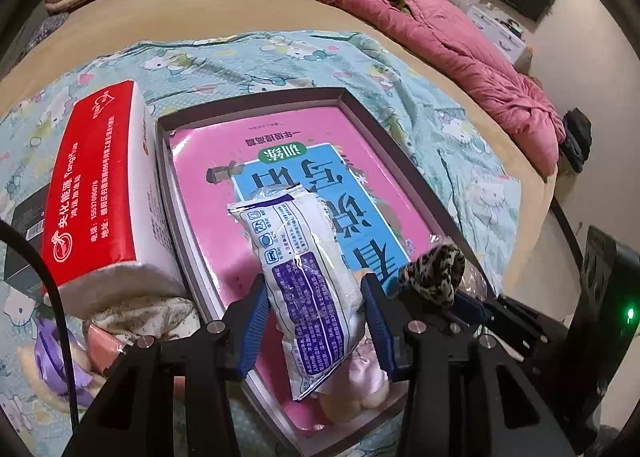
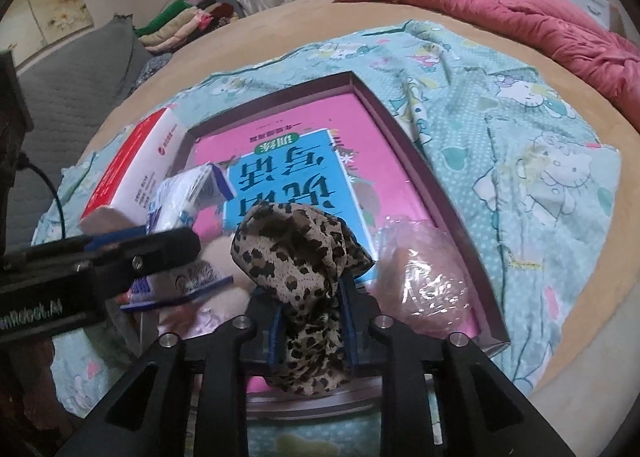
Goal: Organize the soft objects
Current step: 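Lower the leopard cloth onto the tray with the right tool while the left tool lowers the packet there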
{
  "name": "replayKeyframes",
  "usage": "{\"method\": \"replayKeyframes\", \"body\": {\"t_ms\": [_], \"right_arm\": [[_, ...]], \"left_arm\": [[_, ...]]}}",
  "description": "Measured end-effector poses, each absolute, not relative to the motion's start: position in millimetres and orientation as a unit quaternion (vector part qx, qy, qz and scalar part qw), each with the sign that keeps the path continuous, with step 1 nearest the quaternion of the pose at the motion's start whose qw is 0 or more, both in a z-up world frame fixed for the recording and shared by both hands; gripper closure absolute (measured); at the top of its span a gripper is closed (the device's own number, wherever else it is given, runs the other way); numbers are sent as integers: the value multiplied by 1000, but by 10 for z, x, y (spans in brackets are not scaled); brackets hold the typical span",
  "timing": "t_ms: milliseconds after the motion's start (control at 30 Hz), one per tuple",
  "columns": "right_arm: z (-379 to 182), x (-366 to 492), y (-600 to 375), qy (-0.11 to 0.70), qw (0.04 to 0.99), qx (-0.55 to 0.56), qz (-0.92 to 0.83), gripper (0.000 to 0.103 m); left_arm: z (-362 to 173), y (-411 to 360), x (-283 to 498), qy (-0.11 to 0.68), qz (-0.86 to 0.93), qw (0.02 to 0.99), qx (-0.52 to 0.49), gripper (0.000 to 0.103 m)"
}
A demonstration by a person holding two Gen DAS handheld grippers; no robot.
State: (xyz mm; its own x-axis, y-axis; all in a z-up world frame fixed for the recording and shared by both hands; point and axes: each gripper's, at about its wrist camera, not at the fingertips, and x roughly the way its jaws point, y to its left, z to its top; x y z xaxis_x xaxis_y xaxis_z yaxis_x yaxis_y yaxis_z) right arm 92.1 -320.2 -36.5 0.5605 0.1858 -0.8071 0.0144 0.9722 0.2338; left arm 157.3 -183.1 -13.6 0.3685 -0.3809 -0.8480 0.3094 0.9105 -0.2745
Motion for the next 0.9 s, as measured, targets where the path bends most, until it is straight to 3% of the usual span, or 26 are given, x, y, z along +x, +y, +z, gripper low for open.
{"method": "replayKeyframes", "body": {"t_ms": [567,900], "right_arm": [[-184,866,-3283,428,896,114,42,44],[-99,830,-3457,402,903,148,16,42]], "left_arm": [[-184,-1708,1556,535,-226,811,-67,55],[-226,-1752,1456,537,-245,805,-64,55]]}}
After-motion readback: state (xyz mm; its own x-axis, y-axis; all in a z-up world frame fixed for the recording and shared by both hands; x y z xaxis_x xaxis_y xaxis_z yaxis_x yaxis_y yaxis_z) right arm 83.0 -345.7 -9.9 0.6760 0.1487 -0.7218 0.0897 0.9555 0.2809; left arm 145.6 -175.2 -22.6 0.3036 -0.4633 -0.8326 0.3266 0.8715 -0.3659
